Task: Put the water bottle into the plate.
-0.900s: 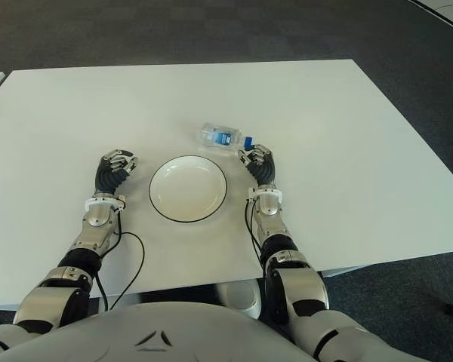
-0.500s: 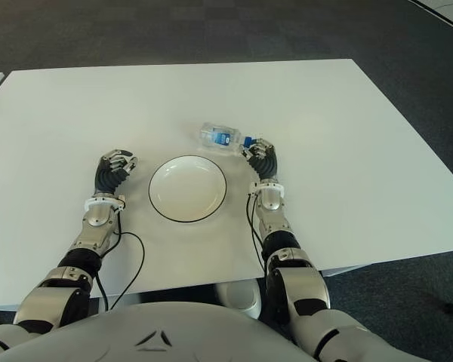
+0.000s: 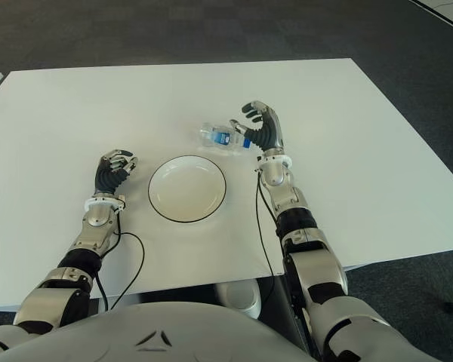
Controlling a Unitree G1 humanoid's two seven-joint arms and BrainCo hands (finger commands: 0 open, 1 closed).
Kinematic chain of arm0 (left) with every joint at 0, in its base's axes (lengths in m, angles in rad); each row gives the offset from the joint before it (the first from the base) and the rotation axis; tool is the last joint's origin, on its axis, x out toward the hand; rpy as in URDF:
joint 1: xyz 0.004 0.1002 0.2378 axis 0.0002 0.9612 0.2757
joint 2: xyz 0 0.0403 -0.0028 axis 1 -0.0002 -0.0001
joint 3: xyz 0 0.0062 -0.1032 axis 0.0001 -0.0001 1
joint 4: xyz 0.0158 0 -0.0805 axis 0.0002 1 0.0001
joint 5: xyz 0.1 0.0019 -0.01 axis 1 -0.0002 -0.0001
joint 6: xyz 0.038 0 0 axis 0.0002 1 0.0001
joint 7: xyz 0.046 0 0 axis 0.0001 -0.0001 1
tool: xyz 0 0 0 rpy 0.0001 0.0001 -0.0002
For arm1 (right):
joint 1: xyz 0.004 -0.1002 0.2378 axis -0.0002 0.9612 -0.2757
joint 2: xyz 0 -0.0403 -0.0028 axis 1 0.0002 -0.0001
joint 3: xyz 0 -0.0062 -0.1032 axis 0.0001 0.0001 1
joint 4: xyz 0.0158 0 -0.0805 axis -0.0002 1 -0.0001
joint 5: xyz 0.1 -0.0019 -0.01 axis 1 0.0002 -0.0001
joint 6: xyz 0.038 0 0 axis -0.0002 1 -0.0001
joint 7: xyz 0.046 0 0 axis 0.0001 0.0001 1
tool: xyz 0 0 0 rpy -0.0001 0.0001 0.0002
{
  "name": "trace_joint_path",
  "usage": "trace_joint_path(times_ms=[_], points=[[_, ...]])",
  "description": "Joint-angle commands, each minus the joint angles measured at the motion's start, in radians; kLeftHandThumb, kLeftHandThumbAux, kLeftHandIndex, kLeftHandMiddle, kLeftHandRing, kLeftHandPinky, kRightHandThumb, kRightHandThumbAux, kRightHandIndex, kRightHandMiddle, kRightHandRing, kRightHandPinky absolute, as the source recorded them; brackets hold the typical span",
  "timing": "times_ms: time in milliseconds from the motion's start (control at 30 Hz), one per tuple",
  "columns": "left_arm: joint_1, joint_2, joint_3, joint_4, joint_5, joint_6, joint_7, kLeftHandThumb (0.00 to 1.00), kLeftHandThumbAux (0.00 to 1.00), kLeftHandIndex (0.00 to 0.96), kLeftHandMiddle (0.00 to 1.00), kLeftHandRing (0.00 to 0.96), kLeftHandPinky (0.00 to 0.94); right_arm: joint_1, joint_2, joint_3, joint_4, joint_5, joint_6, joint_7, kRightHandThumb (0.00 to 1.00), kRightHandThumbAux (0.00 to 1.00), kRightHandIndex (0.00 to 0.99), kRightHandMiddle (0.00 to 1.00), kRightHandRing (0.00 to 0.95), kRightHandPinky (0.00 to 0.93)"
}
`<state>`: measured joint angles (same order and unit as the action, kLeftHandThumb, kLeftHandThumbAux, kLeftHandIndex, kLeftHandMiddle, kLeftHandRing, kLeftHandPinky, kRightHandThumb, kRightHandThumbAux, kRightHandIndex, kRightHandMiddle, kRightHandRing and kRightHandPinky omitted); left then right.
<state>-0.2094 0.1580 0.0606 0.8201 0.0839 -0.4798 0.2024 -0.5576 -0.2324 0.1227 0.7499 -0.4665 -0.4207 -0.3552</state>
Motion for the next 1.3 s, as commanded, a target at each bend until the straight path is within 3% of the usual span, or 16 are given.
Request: trace_joint_path(times_ms=[33, 267, 400, 600, 933, 1100, 1300], points=[[0.047, -0.008, -0.009, -0.006, 0.014, 0.056, -0.007, 0.708, 0.718, 0.438, 0.730, 0.733, 0.732, -0.050, -0.014, 0.048, 0.026, -0.068, 0.034, -0.046, 0.486, 0.533, 0.150, 0.179, 0.185, 0.205], [0.066, -0.009, -0.011, -0.059, 0.018, 0.097, -0.010, 0.709, 0.717, 0.438, 0.743, 0.748, 0.759, -0.158, -0.034, 0.145, 0.121, -0.186, 0.128, -0.073, 0.525, 0.415, 0.016, 0.023, 0.027, 0.077], [0.067, -0.009, -0.010, -0.068, 0.015, 0.111, -0.015, 0.709, 0.717, 0.439, 0.757, 0.761, 0.770, -0.214, -0.020, 0.192, 0.194, -0.220, 0.168, -0.078, 0.523, 0.344, 0.003, 0.004, 0.005, 0.016], [0.070, -0.012, -0.009, -0.077, 0.011, 0.119, -0.017, 0.709, 0.717, 0.439, 0.765, 0.769, 0.774, -0.302, 0.018, 0.249, 0.320, -0.232, 0.201, -0.046, 0.520, 0.269, 0.000, 0.000, 0.000, 0.002], [0.080, -0.020, -0.006, -0.114, 0.003, 0.140, -0.019, 0.709, 0.717, 0.439, 0.778, 0.782, 0.784, -0.375, 0.065, 0.299, 0.424, -0.214, 0.247, 0.082, 0.575, 0.224, 0.000, 0.000, 0.000, 0.000], [0.084, -0.022, -0.005, -0.126, 0.006, 0.155, -0.016, 0.709, 0.717, 0.438, 0.775, 0.779, 0.782, -0.412, 0.113, 0.335, 0.497, -0.222, 0.315, 0.189, 0.636, 0.233, 0.000, 0.000, 0.000, 0.000], [0.084, -0.018, -0.002, -0.129, 0.007, 0.164, -0.016, 0.710, 0.717, 0.438, 0.776, 0.778, 0.777, -0.429, 0.126, 0.372, 0.534, -0.234, 0.342, 0.249, 0.678, 0.249, 0.000, 0.000, 0.000, 0.000]])
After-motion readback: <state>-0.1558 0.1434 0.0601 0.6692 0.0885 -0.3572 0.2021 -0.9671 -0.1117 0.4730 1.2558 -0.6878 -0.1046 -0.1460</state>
